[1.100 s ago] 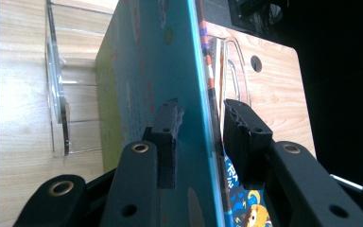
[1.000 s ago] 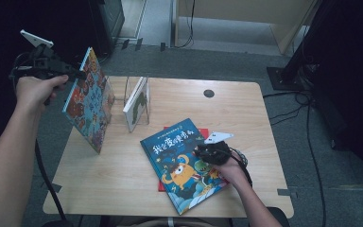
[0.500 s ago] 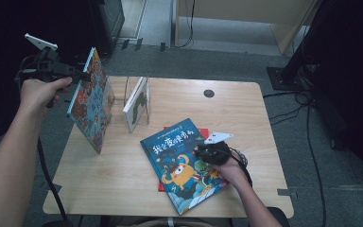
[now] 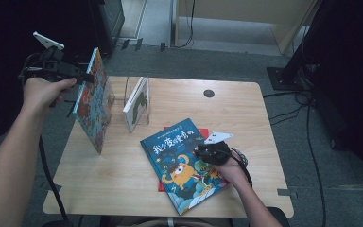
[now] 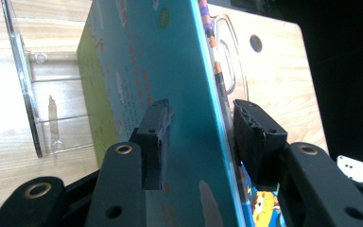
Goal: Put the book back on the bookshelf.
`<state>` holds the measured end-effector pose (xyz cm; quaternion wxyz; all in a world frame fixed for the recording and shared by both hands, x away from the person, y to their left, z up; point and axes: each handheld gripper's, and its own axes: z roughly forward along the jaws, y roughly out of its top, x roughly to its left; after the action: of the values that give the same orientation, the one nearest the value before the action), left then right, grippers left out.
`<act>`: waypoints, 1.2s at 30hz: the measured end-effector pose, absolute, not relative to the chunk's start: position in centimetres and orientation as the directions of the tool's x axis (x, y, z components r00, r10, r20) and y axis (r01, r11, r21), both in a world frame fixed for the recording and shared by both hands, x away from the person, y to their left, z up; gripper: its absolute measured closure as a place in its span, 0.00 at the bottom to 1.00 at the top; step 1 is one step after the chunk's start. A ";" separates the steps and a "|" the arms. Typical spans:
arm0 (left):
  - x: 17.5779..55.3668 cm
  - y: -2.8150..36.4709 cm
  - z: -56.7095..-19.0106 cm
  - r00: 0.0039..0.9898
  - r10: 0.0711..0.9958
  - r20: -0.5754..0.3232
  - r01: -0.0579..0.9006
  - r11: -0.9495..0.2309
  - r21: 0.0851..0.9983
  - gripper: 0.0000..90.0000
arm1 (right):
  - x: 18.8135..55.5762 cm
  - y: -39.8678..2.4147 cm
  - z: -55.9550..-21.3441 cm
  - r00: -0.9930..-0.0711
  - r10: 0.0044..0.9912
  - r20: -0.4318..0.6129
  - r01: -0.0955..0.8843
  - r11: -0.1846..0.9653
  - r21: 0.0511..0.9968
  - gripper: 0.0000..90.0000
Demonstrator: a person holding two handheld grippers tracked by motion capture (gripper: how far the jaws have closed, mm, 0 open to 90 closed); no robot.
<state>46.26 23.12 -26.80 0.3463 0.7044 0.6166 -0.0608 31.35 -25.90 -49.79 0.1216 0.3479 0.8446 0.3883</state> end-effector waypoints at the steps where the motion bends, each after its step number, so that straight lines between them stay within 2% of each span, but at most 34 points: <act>1: 46.3 23.0 -26.8 0.236 0.826 -0.512 0.912 -0.006 0.410 0.64 | 31.4 -25.9 -49.8 -0.729 0.682 0.066 0.493 0.456 0.741 0.76; 21: 46.5 22.8 -26.3 0.236 0.840 -0.488 0.910 -0.014 0.415 0.61 | 31.4 -25.9 -49.8 -0.729 0.681 0.065 0.492 0.456 0.741 0.76; 36: 45.4 23.3 -25.3 0.251 0.858 -0.449 0.898 -0.033 0.439 0.58 | 31.5 -26.2 -49.8 -0.720 0.690 0.069 0.501 0.450 0.739 0.68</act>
<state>45.44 23.32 -25.27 0.3315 0.7179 0.6114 -0.0304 31.48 -26.19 -49.75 0.1219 0.3536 0.8426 0.3874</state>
